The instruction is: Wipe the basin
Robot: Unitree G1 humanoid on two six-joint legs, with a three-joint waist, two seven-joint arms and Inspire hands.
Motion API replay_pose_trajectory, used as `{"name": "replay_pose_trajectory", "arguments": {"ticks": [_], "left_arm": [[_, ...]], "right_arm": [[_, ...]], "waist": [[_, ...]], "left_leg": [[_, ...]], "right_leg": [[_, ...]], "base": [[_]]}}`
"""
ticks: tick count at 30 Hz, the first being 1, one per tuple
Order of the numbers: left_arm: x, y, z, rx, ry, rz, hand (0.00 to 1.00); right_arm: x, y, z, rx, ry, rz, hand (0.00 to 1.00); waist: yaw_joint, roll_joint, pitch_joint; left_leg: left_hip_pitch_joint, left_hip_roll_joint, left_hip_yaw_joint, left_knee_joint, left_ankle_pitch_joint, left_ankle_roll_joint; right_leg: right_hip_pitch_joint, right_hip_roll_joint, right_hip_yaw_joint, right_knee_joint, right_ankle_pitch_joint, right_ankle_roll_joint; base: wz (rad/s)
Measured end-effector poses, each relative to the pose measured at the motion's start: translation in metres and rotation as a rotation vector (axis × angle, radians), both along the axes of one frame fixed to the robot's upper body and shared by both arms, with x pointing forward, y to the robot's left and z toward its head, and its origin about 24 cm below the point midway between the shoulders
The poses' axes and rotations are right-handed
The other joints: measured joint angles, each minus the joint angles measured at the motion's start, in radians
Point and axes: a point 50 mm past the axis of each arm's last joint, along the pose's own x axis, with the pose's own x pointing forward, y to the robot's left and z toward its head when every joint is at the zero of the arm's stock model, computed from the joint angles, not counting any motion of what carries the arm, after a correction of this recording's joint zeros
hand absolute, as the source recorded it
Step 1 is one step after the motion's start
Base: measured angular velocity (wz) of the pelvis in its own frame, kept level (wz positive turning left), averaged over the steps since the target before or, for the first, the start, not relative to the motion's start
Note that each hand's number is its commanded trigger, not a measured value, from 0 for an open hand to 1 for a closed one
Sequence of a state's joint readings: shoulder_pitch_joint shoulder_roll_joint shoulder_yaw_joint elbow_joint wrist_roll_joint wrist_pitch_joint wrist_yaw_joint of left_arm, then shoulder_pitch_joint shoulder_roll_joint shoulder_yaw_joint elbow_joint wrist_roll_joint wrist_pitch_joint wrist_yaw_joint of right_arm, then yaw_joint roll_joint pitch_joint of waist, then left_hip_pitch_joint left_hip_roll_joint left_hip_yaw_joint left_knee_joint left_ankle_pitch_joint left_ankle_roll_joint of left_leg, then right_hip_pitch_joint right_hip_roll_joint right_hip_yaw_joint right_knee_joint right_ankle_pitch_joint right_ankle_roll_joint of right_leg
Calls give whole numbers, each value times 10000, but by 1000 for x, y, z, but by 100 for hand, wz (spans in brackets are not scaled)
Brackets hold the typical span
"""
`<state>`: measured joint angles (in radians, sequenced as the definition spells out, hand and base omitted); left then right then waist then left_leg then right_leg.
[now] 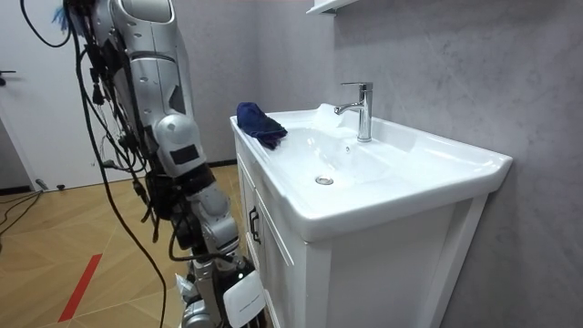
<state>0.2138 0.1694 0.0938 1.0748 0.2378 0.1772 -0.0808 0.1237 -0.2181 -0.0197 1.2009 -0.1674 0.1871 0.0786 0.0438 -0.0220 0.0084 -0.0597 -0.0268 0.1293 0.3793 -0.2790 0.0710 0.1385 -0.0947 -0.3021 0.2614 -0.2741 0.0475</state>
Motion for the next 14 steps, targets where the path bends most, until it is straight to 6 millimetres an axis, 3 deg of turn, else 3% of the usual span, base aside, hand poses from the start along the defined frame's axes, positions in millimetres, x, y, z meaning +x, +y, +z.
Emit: {"name": "replay_pose_trajectory", "arguments": {"ticks": [14], "left_arm": [[12,0,0,130,-113,-445,0]], "right_arm": [[-4,6,-2,-6,87,-172,0]], "waist": [[-410,159,-81]], "left_leg": [[24,-40,249,132,-69,370]], "right_leg": [[-338,-155,331,505,237,171]], "base": [[-5]]}}
